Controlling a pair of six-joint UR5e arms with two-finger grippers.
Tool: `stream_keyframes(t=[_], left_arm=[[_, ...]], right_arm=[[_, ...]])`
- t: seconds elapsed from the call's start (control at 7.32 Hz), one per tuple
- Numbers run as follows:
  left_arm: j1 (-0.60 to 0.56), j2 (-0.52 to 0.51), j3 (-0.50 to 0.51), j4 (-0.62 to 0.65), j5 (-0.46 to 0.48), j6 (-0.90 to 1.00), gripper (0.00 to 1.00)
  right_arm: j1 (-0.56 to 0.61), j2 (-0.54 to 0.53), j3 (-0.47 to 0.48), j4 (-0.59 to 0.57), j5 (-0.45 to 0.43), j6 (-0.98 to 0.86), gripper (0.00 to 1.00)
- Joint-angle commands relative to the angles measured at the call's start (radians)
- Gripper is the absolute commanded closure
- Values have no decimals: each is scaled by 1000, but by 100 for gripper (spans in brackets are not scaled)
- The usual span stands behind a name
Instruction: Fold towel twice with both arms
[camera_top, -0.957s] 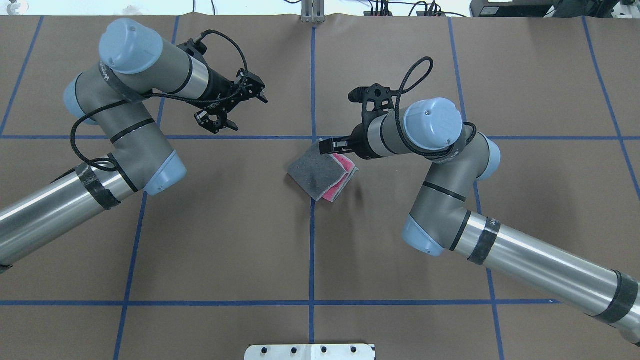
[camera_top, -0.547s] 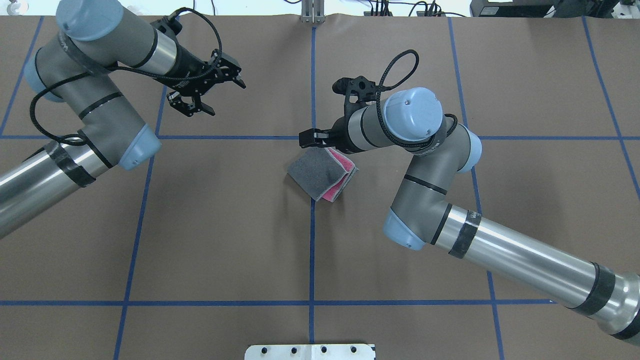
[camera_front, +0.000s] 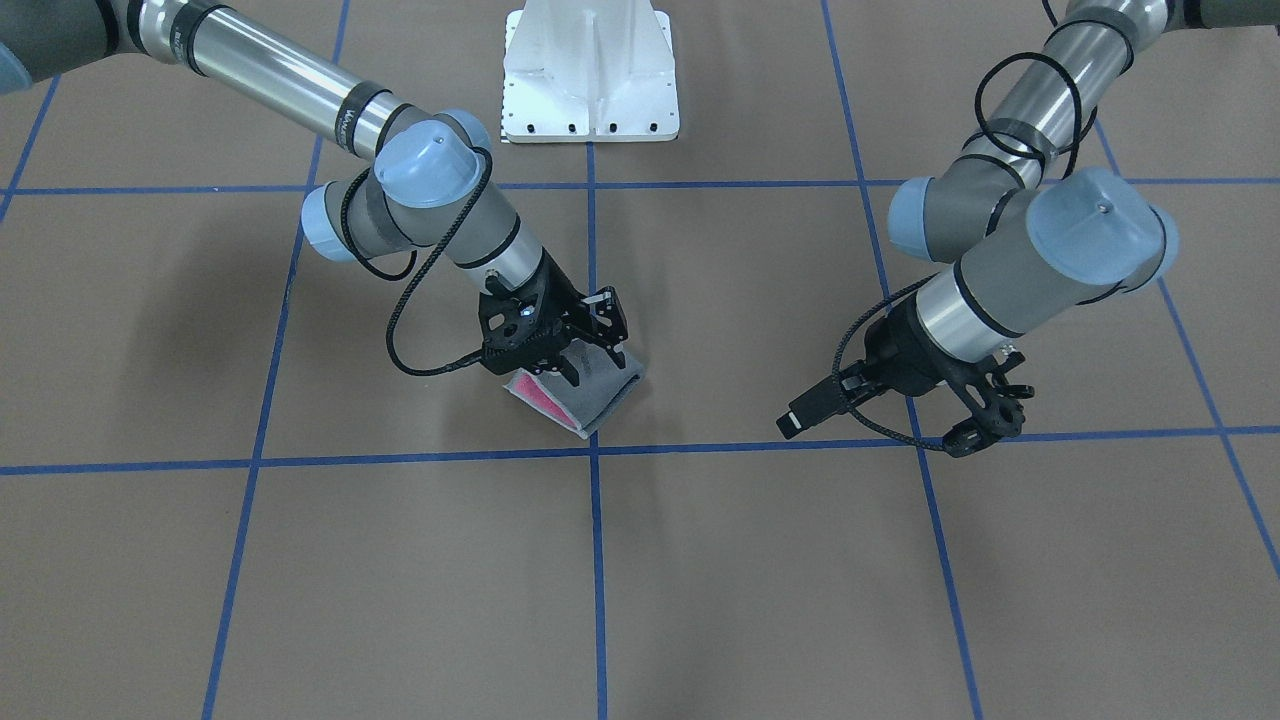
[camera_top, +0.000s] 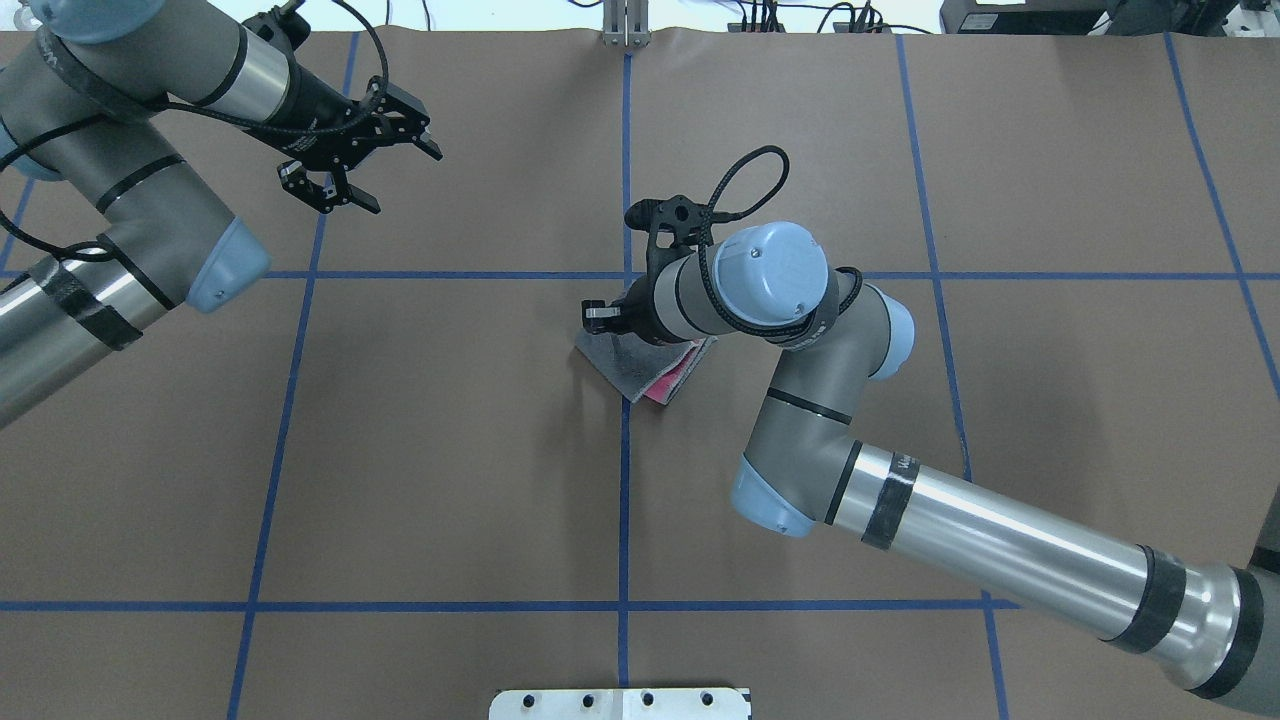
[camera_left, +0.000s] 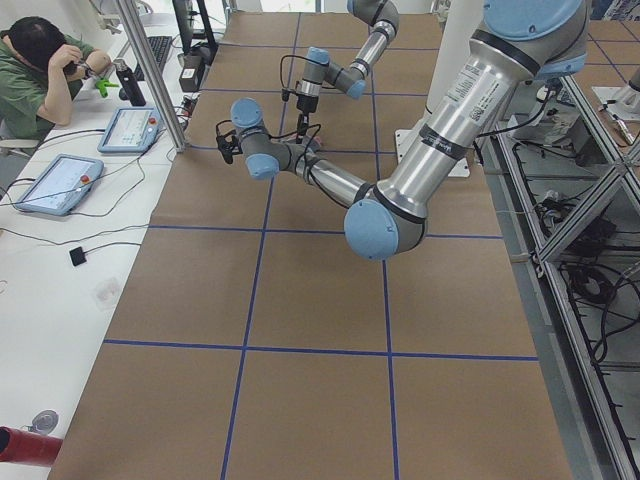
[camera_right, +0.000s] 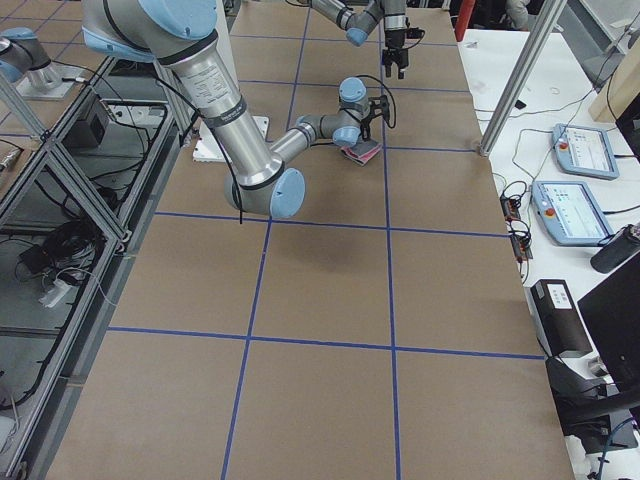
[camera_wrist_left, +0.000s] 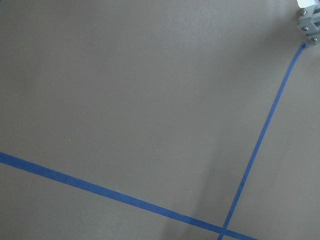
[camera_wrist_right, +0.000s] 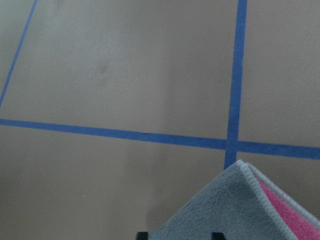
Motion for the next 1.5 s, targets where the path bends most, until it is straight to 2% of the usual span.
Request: stream_keyframes(t=[0.0, 0.27, 1.37], left_arm=[[-7, 2, 0, 0, -3, 2, 0], [-7, 3, 2, 0, -2, 2, 0], [-9, 3, 6, -1, 0, 2, 0]], right_arm=[[-22, 25, -33, 0, -23, 3, 43], [-24, 68, -80, 1, -28, 3, 42], [-47, 122, -148, 4, -58, 0, 34]])
